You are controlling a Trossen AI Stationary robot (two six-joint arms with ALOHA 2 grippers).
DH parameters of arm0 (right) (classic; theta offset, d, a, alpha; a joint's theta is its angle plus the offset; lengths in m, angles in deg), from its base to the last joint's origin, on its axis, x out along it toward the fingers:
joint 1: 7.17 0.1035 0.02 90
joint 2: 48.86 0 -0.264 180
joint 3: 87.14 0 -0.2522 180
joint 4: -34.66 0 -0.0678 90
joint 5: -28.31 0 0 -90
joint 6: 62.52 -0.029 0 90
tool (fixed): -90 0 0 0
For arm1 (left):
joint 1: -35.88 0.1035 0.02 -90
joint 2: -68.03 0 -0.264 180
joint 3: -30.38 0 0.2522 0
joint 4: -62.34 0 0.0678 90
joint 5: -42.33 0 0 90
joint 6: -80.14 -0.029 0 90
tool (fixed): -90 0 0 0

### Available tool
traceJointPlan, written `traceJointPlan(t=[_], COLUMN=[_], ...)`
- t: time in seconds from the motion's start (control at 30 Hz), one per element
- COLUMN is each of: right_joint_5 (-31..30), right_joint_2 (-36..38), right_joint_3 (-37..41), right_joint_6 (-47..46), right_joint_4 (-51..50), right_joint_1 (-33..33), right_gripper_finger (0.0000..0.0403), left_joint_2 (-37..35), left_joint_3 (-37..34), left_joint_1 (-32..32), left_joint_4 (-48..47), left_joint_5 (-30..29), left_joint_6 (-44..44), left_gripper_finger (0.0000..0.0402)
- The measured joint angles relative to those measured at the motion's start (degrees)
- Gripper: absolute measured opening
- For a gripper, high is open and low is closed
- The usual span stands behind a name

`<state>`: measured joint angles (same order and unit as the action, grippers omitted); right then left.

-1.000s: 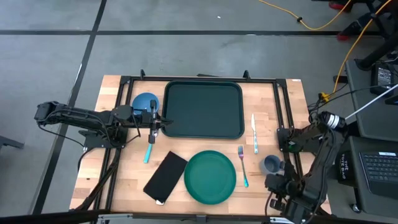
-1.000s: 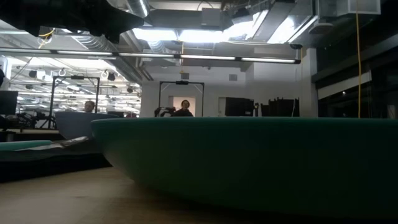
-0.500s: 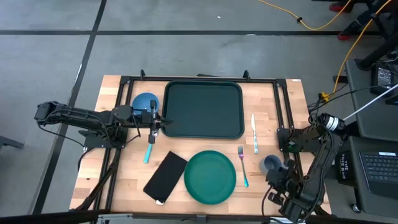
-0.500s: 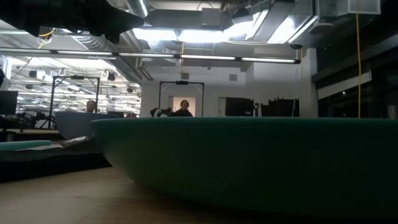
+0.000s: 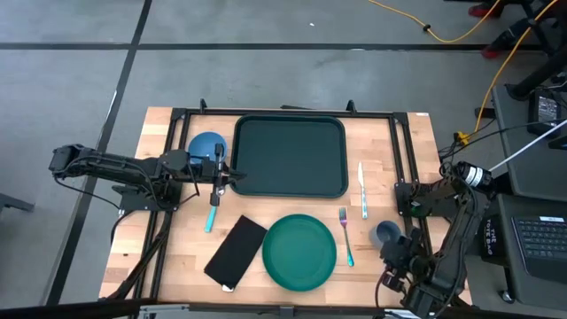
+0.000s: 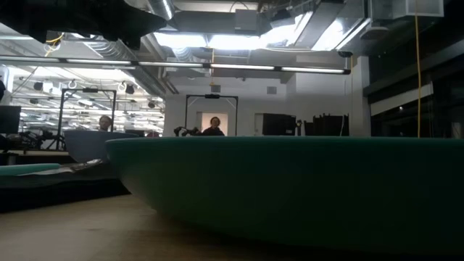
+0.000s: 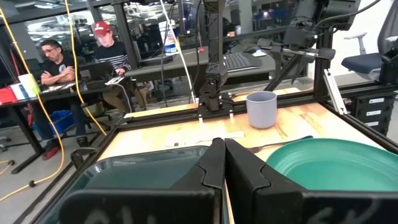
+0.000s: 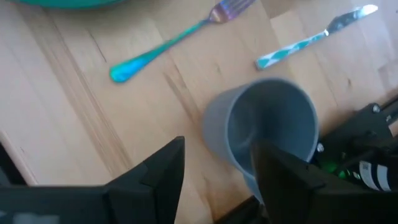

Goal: Set up tray
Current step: Put the blue mug on the black tray

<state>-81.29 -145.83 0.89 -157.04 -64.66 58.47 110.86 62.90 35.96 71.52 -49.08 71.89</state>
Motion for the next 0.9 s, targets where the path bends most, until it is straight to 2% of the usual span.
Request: traceJointPlan(t=[0.9], right_joint_5=[1.72], right_joint_2=[-9.0], right_joint_3=[0.02], right_joint_6=[0.02], right_joint_4=[-4.41], right_joint_1=[-0.26], right_gripper_finger=[0.0176], left_joint_2=[0.01], left_joint_3=[0.0], left_joint_1=[0.01], left_joint_4=[-0.57], left_joint_5=[0.0], left_joint_6=[-0.02], left_gripper_finger=[0.0002])
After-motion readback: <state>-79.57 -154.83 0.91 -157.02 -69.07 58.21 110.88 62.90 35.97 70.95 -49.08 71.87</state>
